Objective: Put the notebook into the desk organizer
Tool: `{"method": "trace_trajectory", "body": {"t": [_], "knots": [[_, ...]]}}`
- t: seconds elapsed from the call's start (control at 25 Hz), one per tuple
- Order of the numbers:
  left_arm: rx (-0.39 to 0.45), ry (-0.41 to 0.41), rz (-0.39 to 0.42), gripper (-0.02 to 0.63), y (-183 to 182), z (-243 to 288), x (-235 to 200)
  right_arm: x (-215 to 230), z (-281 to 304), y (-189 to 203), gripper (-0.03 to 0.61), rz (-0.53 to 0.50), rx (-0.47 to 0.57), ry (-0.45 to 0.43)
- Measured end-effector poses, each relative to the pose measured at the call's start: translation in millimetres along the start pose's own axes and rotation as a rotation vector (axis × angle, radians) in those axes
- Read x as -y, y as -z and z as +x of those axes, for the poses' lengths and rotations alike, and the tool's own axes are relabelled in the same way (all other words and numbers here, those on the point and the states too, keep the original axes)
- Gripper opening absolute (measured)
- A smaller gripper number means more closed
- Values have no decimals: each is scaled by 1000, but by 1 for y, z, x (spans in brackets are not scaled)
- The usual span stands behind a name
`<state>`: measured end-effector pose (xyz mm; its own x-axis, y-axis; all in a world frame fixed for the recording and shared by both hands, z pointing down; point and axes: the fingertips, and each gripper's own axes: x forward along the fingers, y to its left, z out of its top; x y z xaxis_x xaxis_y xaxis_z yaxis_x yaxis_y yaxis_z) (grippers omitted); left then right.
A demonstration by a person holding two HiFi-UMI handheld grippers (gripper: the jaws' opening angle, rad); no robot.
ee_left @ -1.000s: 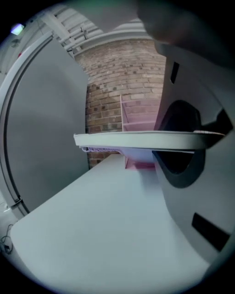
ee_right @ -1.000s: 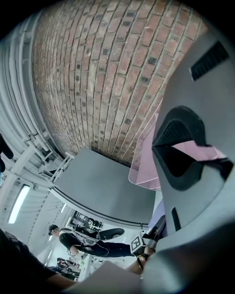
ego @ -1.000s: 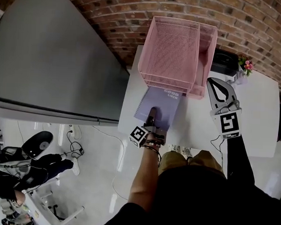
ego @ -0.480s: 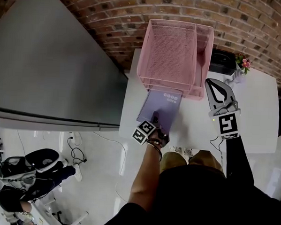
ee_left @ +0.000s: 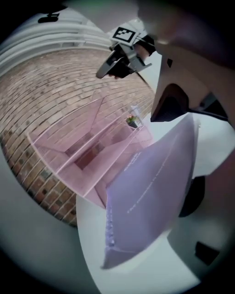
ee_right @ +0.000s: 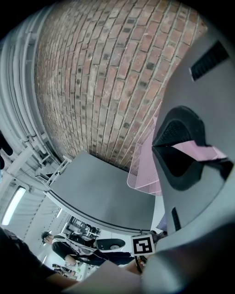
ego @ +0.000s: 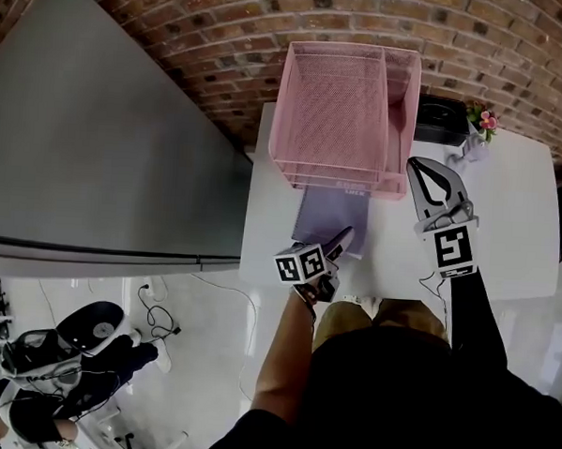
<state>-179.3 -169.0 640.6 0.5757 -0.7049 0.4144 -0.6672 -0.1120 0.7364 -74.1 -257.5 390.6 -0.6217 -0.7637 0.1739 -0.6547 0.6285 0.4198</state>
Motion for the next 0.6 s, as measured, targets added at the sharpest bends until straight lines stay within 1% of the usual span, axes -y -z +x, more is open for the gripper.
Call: {"method": "trace_trajectory", "body": {"t": [0.16, 0.32, 0.4, 0.44, 0.48, 0.6], "knots": [[-157, 47, 204, 350, 22, 1, 18, 10, -4, 1, 21, 22, 4, 25], [-334, 108, 452, 351, 47, 2, 31, 16, -4, 8, 21, 37, 3, 31], [-383, 106, 551, 350, 55, 3, 32, 19, -3, 10, 21, 43, 4, 32], [-386, 93, 581, 350, 53, 3, 32, 20, -2, 10, 21, 45, 7, 31], [-381, 79, 595, 345, 51, 3, 32, 21, -2, 9, 21, 45, 10, 31], [-386, 39, 587, 331, 51, 3, 23, 24, 0, 8, 21, 44, 18, 26]]}}
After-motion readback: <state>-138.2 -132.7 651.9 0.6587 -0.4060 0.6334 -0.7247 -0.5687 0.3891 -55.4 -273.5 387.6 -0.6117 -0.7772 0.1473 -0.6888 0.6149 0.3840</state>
